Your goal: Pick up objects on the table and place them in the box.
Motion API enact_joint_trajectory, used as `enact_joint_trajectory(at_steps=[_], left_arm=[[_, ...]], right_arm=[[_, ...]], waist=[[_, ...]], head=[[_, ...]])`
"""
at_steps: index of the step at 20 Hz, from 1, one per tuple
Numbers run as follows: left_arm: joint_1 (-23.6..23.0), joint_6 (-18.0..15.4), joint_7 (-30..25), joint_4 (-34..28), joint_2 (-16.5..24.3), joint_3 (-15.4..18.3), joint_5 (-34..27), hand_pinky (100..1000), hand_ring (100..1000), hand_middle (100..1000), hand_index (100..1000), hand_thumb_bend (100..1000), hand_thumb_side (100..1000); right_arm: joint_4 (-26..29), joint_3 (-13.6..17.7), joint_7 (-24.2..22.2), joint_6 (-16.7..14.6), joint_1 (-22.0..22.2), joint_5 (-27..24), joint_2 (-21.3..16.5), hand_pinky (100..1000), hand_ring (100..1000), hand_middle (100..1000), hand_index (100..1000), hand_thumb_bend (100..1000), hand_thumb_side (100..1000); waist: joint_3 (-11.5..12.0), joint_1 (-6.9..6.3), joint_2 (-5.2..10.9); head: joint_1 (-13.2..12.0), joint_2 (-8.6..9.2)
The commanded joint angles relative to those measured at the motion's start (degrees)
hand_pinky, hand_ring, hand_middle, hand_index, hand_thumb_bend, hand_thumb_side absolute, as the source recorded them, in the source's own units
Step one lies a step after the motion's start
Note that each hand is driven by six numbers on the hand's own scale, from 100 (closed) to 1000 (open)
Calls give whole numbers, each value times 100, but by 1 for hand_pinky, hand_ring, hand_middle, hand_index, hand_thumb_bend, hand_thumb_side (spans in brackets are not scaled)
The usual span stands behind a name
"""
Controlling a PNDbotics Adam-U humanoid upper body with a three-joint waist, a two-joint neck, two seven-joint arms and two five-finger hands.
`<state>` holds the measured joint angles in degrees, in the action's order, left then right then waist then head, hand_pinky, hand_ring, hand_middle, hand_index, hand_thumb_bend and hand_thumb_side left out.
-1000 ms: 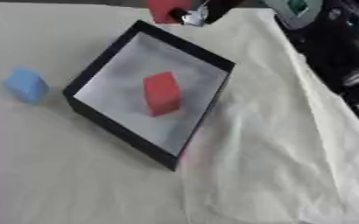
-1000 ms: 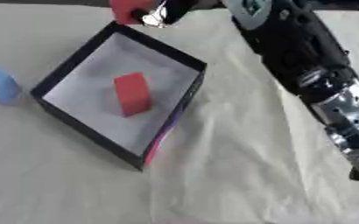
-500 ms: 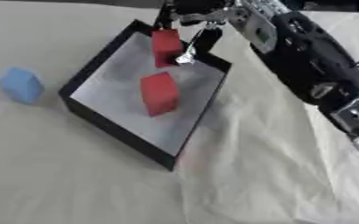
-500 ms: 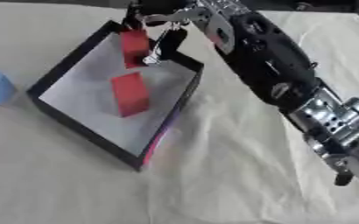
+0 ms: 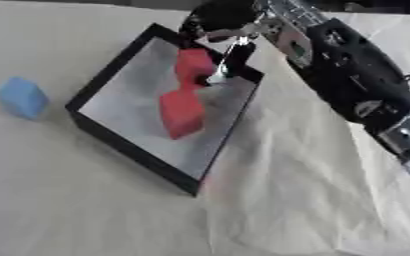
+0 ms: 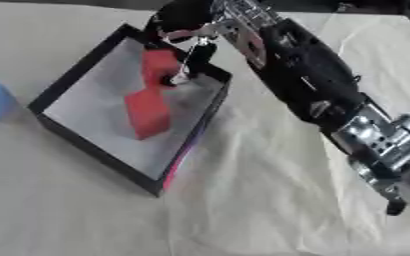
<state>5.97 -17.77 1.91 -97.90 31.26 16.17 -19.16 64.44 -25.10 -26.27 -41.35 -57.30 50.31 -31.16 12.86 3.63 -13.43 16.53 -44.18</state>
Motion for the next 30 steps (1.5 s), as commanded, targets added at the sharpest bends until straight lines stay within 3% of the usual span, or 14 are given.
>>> enact_joint_trajectory(at_steps=[1, 6, 10, 12, 13, 14, 16, 20, 23, 26, 30], left_arm=[[31, -2, -25, -100, 226, 45, -5, 879, 940, 823, 769, 100, 663], [31, -3, -24, -104, 236, 47, -17, 880, 940, 823, 769, 100, 660], [15, -13, -17, -105, 257, 56, -22, 879, 940, 823, 769, 100, 659], [8, -19, -18, -105, 271, 60, -22, 879, 940, 823, 768, 100, 659], [4, -21, -18, -104, 277, 63, -20, 879, 940, 823, 768, 100, 654], [1, -23, -17, -103, 281, 65, -18, 879, 940, 823, 768, 100, 659], [-4, -24, -21, -100, 290, 61, -14, 879, 940, 823, 768, 100, 659], [-4, -35, -43, -95, 307, 45, -9, 879, 940, 823, 768, 100, 657], [-11, -52, -48, -90, 317, 45, -11, 879, 940, 823, 769, 100, 655], [-8, -72, -57, -88, 328, 40, -11, 879, 940, 823, 769, 100, 652], [47, -117, -104, -92, 408, 7, 22, 877, 937, 820, 773, 100, 640]], right_arm=[[160, 125, -232, -206, -113, -167, -189, 916, 891, 854, 998, 384, 415], [482, 321, -212, -5, -139, -565, -374, 923, 884, 854, 1000, 398, 370], [745, 467, -188, 227, -113, -1075, -645, 922, 870, 841, 997, 310, 333], [997, 565, -195, 412, -65, -1604, -860, 916, 844, 822, 986, 131, 277], [1178, 623, -213, 548, -26, -1888, -984, 913, 828, 809, 978, 100, 275], [1387, 680, -236, 706, 42, -2255, -1113, 914, 823, 803, 973, 100, 191], [1853, 817, -325, 1099, 212, -3040, -1386, 919, 812, 794, 959, 100, 160], [2927, 1306, -131, 2091, 769, -4681, -1979, 922, 762, 737, 905, 100, 229], [3656, 1773, 394, 2731, 1347, -5853, -2342, 928, 732, 696, 875, 100, 363], [4252, 2208, 897, 3027, 2006, -6796, -2577, 937, 728, 692, 870, 100, 423], [4901, 2761, 1315, 3152, 2995, -7647, -2632, 951, 733, 696, 871, 100, 446]], waist=[[-12, 34, 151], [-53, 24, 177], [-106, 17, 197], [-141, 20, 201], [-158, 22, 201], [-174, 23, 199], [-204, 21, 198], [-274, -3, 205], [-329, -38, 209], [-381, -83, 208], [-419, -138, 198]], head=[[-37, 6], [-66, 6], [-123, 6], [-166, 6], [-184, 6], [-206, 6], [-254, 6], [-344, 6], [-440, 6], [-576, 6], [-730, 6]])
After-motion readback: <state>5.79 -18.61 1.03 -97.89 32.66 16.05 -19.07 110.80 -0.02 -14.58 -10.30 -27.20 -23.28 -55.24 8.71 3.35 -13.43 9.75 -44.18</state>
